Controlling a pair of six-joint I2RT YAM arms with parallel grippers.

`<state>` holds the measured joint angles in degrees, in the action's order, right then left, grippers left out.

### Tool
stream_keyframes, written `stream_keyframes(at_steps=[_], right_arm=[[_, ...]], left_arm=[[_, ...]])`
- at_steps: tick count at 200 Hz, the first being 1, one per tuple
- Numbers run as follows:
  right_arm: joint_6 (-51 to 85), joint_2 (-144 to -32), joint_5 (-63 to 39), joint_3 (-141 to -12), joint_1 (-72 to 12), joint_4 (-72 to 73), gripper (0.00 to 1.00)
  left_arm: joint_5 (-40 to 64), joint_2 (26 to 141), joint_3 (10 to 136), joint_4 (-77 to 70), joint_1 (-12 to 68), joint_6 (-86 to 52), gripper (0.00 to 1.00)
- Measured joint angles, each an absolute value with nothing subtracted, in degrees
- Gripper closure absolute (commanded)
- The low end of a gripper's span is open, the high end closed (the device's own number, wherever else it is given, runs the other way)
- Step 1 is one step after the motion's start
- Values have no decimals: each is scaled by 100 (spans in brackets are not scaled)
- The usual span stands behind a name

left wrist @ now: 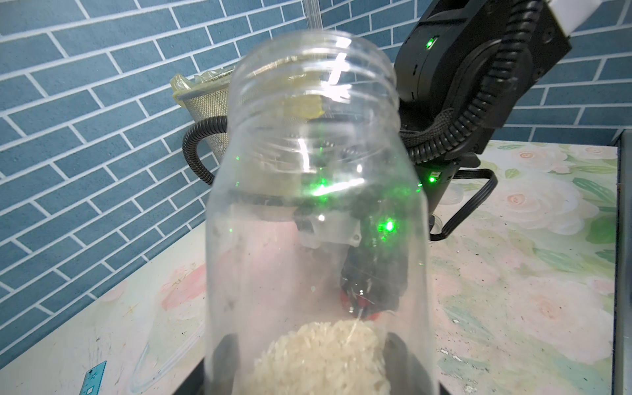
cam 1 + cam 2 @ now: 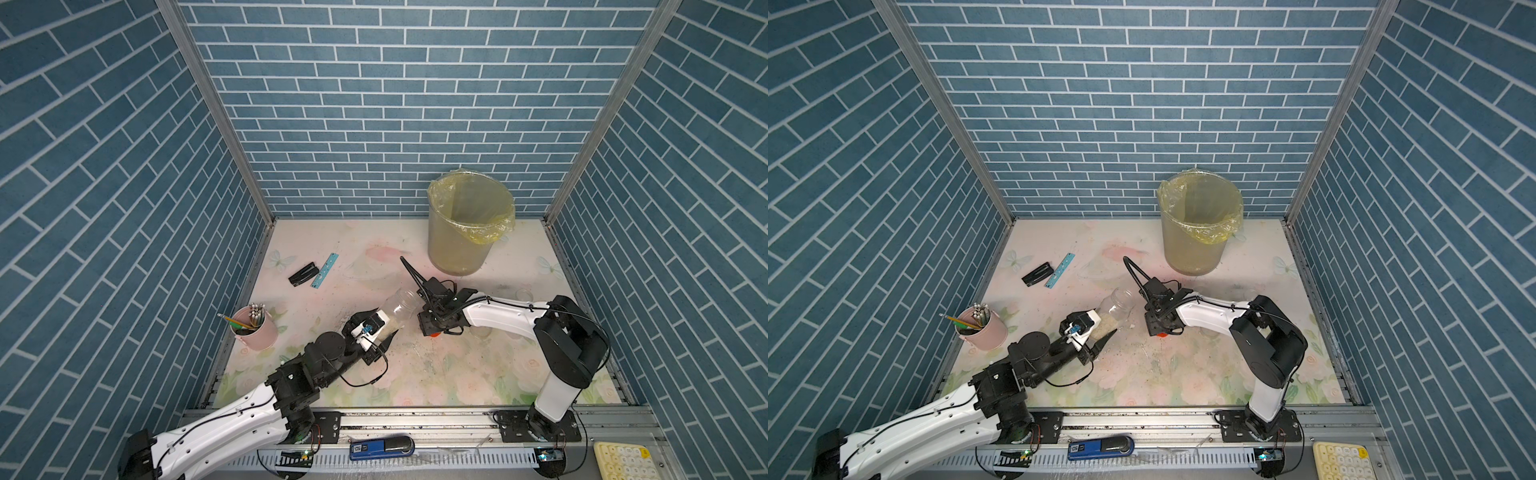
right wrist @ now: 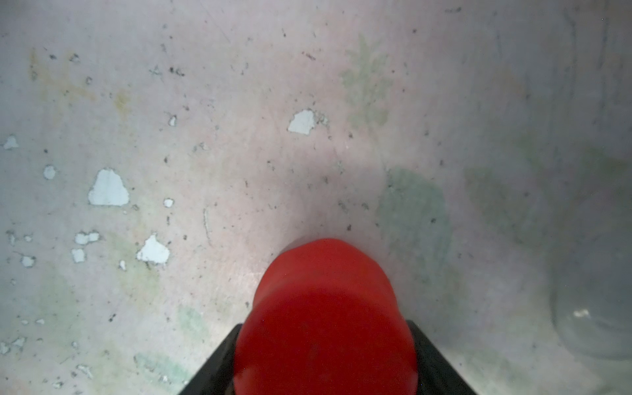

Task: Empty moldy rice from jars
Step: Place the lid at the center of the board.

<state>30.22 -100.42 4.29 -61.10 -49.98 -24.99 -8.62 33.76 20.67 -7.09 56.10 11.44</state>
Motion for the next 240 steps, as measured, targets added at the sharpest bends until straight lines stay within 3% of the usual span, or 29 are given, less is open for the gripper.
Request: stream_keyframes(at_steps=[25, 94, 108, 113, 139, 141, 144, 146, 240], right_arm=[[3026, -10044, 419, -6230, -4998, -2552, 67], [3131, -10044, 303, -6254, -4998, -2569, 55], [3157, -10044, 305, -6254, -4998, -2569, 45], [3168, -10044, 305, -6254, -4998, -2569, 36], [3205, -10044, 307, -6254, -4998, -2569, 24], [3208, -10044, 307, -6254, -4998, -2569, 20], [3216, -10044, 309, -6254, -4998, -2567, 5], [3214, -10044, 309, -6254, -4998, -2567, 2], [3321, -10031, 373, -6254, -4998, -2571, 2]], left_arm=[[-904, 3258, 2067, -711, 5610, 1144, 63], [-937, 3151, 2064, -709, 5610, 1140, 62], [-937, 3151, 2064, -709, 5610, 1140, 62], [-937, 3151, 2064, -709, 5610, 1140, 62], [-939, 3148, 2064, -709, 5610, 1138, 62], [-939, 3148, 2064, -711, 5610, 1138, 62], [-941, 3148, 2064, -709, 5610, 1138, 62], [-941, 3148, 2064, -709, 5610, 1138, 62], [-1118, 2862, 2010, -692, 5610, 1092, 60]])
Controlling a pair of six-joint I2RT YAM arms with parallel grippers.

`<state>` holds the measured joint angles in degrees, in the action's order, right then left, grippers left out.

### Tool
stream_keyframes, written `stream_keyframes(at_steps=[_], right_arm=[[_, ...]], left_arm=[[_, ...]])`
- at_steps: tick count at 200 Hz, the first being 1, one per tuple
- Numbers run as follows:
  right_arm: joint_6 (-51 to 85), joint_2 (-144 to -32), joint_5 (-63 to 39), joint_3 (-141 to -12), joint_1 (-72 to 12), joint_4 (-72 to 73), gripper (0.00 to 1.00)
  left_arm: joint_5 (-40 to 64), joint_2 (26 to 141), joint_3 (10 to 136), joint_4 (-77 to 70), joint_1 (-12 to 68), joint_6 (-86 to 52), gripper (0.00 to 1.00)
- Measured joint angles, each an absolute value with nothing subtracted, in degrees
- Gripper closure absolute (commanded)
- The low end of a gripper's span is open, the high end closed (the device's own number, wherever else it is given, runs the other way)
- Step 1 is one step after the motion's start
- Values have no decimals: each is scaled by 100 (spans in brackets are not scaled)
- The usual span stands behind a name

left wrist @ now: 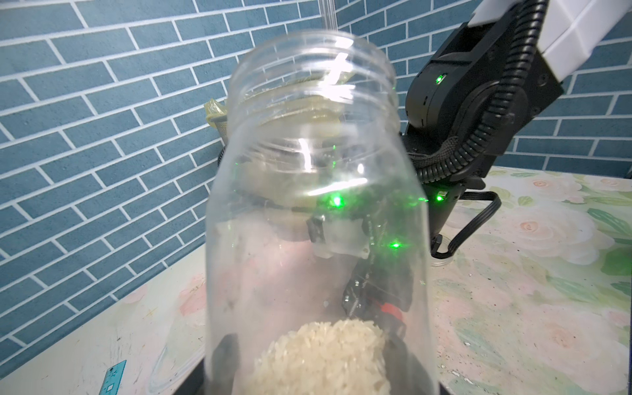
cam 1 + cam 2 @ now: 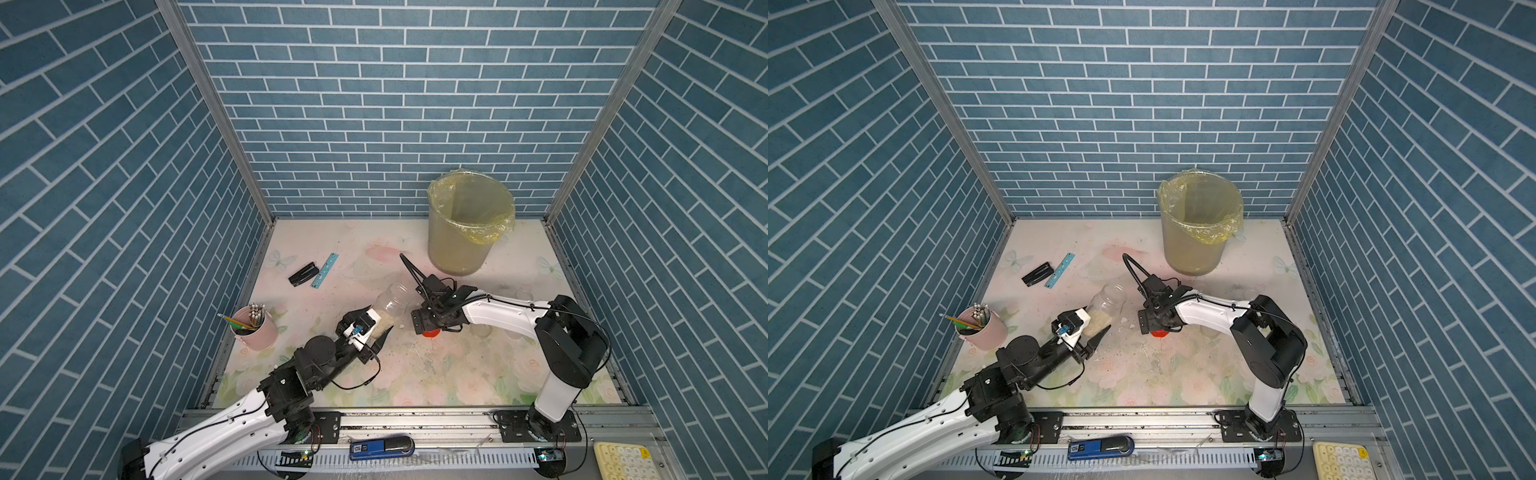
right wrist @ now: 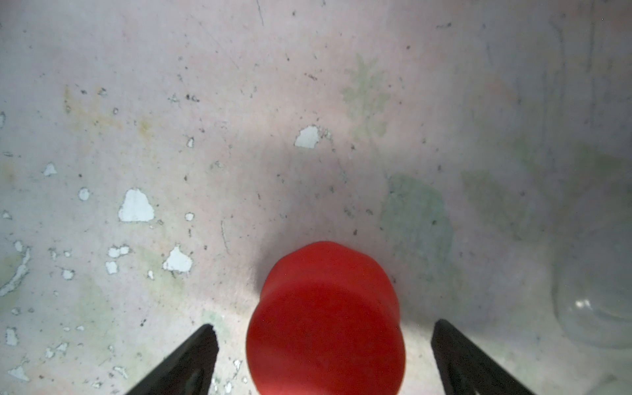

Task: Empty moldy rice from jars
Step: Place the lid at the center of the board, then pour the moldy rice from the jar into the trash bin.

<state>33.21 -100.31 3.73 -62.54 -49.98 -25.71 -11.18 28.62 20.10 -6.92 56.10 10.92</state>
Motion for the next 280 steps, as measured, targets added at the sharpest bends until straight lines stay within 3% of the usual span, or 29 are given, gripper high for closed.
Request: stream_keyframes(at_steps=[116, 191, 280], right_arm=[[2958, -7682, 379, -6119, -5026, -2399, 7], [2563, -5269, -486, -5229, -5026, -1737, 4], [3116, -4884, -744, -4630, -5026, -460, 1]], left_arm=[[-1610, 2637, 2093, -414, 5610, 904, 57], [-1433, 4681, 3118, -1170, 5607, 923, 57], [-821, 6451, 4182, -2176, 5605, 1050, 57]])
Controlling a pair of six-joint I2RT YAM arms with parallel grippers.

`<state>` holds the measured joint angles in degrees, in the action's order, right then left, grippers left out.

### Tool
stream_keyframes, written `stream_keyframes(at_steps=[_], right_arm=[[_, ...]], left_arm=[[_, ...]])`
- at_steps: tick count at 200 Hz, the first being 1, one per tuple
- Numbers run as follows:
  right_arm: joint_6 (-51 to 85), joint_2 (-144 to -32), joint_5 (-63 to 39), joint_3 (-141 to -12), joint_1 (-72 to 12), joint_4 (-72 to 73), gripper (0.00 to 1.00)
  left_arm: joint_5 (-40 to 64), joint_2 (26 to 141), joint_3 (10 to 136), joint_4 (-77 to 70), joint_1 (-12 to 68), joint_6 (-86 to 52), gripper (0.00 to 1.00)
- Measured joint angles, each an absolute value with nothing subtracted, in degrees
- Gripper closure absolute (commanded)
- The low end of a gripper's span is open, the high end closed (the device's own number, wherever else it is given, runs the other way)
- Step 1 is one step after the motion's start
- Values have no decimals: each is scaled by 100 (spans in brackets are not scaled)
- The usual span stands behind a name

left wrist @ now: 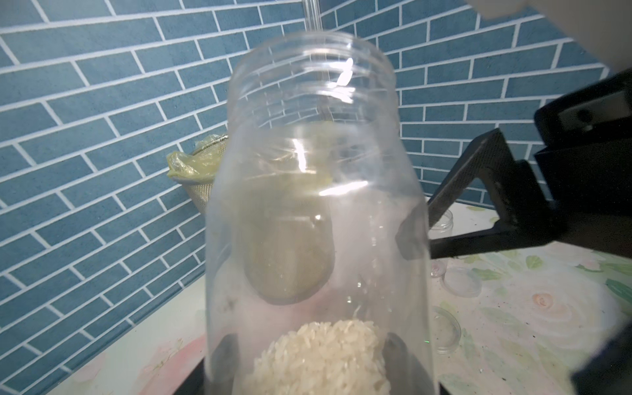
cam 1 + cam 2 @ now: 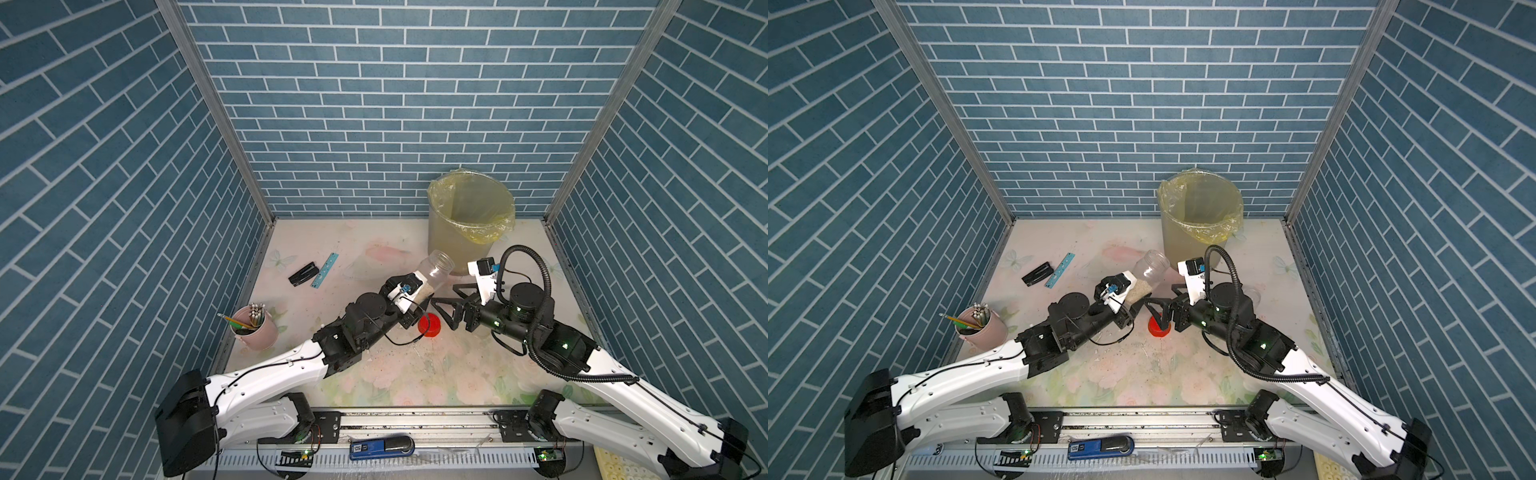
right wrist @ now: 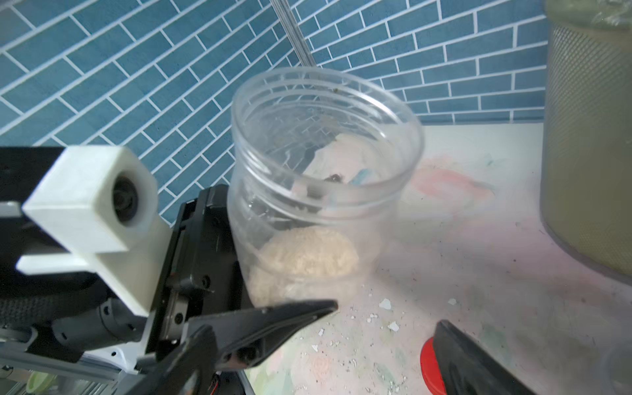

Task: Empty moldy rice from jars
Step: Pour the moldy rice from the jar into the trash bin.

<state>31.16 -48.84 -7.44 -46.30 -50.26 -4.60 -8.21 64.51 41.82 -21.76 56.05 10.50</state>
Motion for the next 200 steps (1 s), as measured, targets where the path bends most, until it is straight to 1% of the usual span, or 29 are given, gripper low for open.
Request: stream_keyframes(at_steps=[57, 91, 143, 200], right_arm=[[3275, -5286, -388, -4775, -4993, -62, 2], [3301, -5419, -285, -5113, -4619, -14, 2], [3433, -5640, -1107, -5406, -3774, 224, 3], [3697, -6128, -1669, -5513, -3260, 685, 3]], left_arm=[[-495, 6982, 4617, -2423, 5590, 1194, 57], [-290, 7238, 5000, -2482, 5513, 1271, 57], [-104, 7649, 5430, -2561, 5336, 1273, 57], [60, 8077, 5769, -2561, 5151, 1260, 57]])
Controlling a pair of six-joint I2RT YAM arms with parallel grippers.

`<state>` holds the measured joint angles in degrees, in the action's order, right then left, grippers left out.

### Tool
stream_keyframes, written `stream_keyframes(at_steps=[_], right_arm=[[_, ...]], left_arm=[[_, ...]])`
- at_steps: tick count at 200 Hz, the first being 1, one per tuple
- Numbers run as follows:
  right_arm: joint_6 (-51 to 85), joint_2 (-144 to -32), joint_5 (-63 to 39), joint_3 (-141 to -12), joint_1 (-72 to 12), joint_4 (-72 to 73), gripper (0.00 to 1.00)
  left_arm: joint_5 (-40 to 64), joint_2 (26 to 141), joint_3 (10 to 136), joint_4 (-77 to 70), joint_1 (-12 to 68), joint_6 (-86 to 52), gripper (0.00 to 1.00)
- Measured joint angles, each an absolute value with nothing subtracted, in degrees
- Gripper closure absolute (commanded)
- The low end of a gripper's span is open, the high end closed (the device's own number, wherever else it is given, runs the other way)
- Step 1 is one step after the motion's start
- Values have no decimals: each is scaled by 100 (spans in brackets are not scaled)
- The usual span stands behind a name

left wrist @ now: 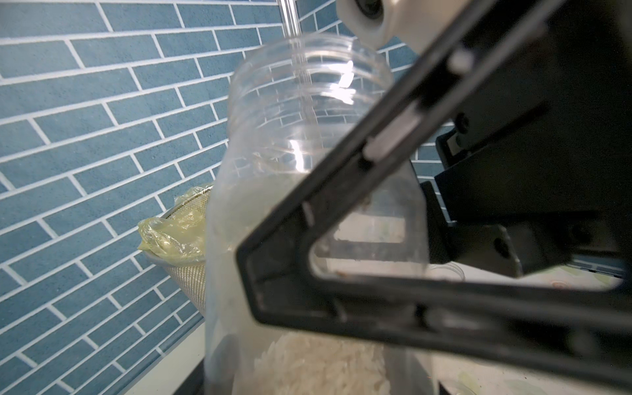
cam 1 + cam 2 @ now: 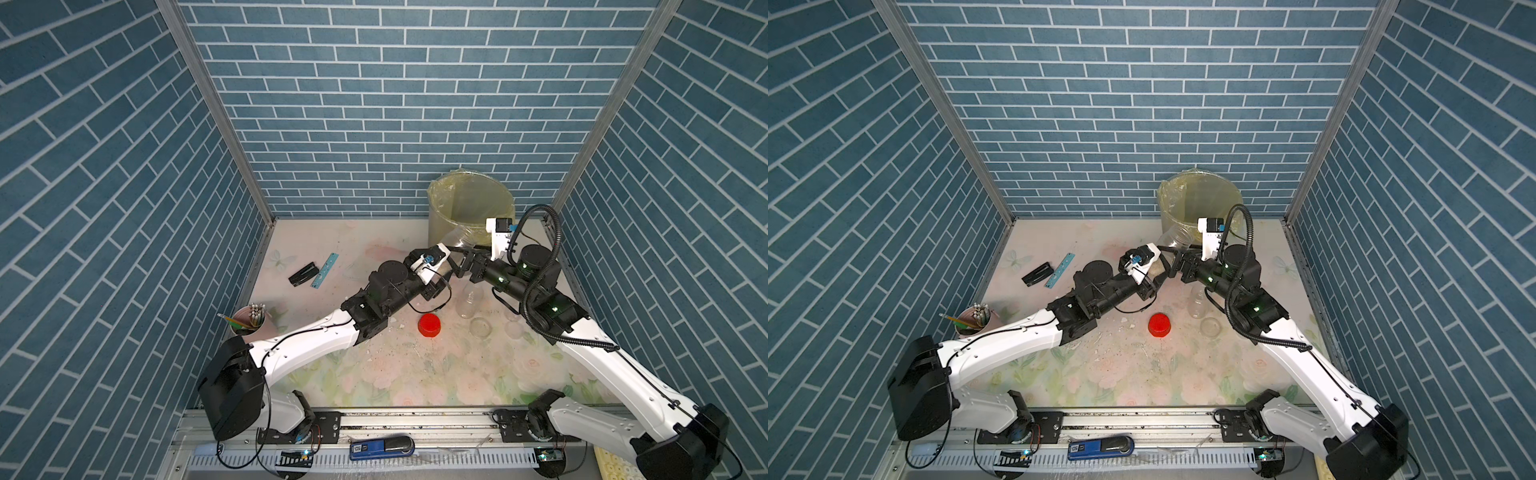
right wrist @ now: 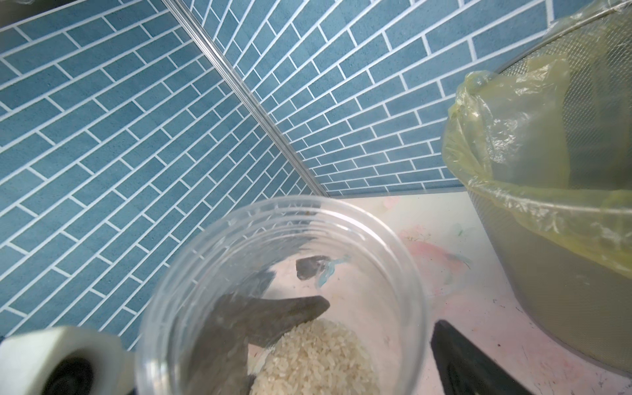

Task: Empty moldy rice from jars
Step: Pour the moldy rice from the jar into the trash bin.

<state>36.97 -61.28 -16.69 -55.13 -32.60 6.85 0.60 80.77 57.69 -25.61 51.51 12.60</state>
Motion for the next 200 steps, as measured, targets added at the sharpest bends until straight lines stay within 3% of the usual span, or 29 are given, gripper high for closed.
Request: stream_keyframes(at_steps=[79, 116, 130, 167, 175, 200], right_arm=[[3924, -6766, -1986, -6049, -3000, 1057, 7], [4036, -6956, -2038, -6064, -2947, 1188, 21], [4038, -7002, -2040, -6071, -2919, 1186, 32], [4062, -7048, -2049, -6156, -2847, 1162, 51], [4134, -7050, -2049, -6156, -2818, 1166, 53], [4320, -7113, -1949, -6167, -2574, 1070, 58]], left_arm=[[454, 8407, 6281, -2539, 4956, 1247, 57], [515, 8643, 6453, -2471, 4853, 1240, 57], [541, 8711, 6514, -2423, 4823, 1234, 55], [635, 8764, 6589, -2458, 4775, 1105, 20], [668, 8779, 6589, -2488, 4775, 1066, 1], [541, 8766, 6587, -2821, 4788, 878, 0]])
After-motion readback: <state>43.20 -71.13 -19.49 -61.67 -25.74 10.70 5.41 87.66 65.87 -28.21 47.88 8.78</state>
